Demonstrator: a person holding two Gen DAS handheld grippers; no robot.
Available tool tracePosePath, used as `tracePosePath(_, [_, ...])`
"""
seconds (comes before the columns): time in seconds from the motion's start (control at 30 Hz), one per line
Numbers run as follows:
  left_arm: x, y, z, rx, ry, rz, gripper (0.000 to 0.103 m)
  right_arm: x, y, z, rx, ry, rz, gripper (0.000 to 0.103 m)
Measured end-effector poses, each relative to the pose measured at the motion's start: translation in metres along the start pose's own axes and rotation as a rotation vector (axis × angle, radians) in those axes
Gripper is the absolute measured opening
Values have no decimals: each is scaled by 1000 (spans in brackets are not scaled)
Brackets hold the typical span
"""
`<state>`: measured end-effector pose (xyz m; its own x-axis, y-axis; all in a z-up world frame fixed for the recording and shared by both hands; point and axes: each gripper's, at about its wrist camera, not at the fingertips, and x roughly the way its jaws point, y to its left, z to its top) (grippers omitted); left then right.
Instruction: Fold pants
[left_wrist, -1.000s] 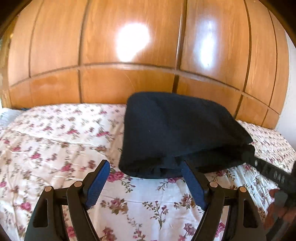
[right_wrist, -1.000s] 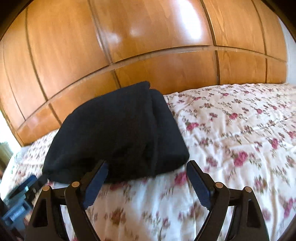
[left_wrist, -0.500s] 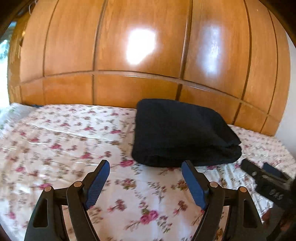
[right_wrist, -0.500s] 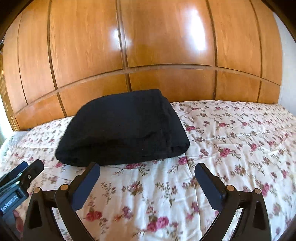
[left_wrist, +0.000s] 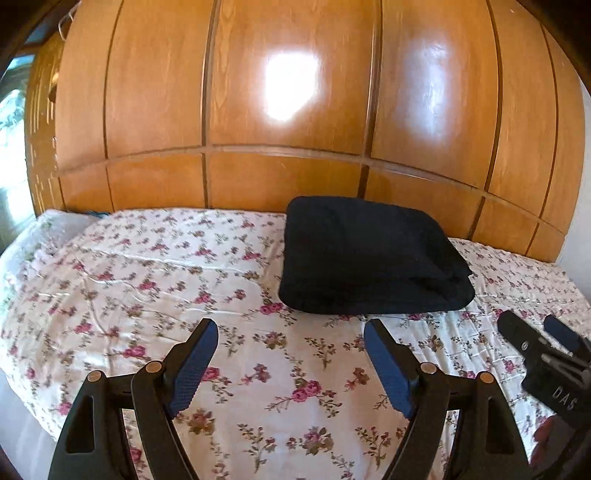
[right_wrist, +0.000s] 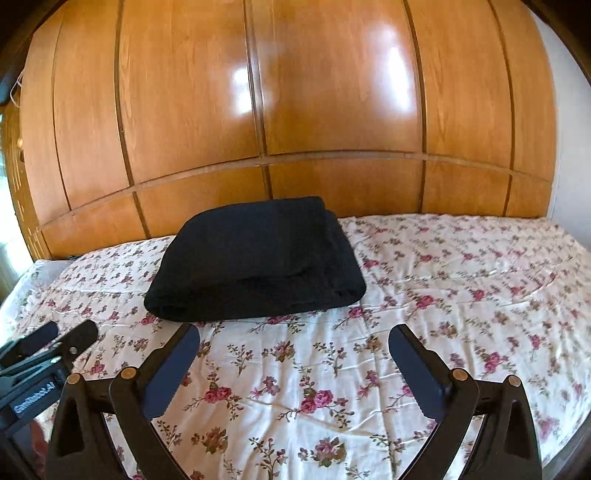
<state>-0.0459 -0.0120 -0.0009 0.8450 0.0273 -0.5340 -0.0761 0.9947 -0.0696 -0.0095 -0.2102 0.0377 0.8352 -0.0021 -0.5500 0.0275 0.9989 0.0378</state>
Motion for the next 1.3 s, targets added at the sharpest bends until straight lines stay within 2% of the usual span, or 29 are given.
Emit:
tracePosePath(0.17, [-7, -7, 0, 72, -10, 19, 83, -6, 2, 3, 18, -9, 9, 103])
tracePosePath(0.4, [-11, -10, 2, 49, 21, -29, 83, -15, 9, 5, -13, -35, 0, 103])
tracePosePath(1.3, [-7, -6, 2, 26, 44, -34, 83, -12, 10, 4, -5, -14, 32, 103])
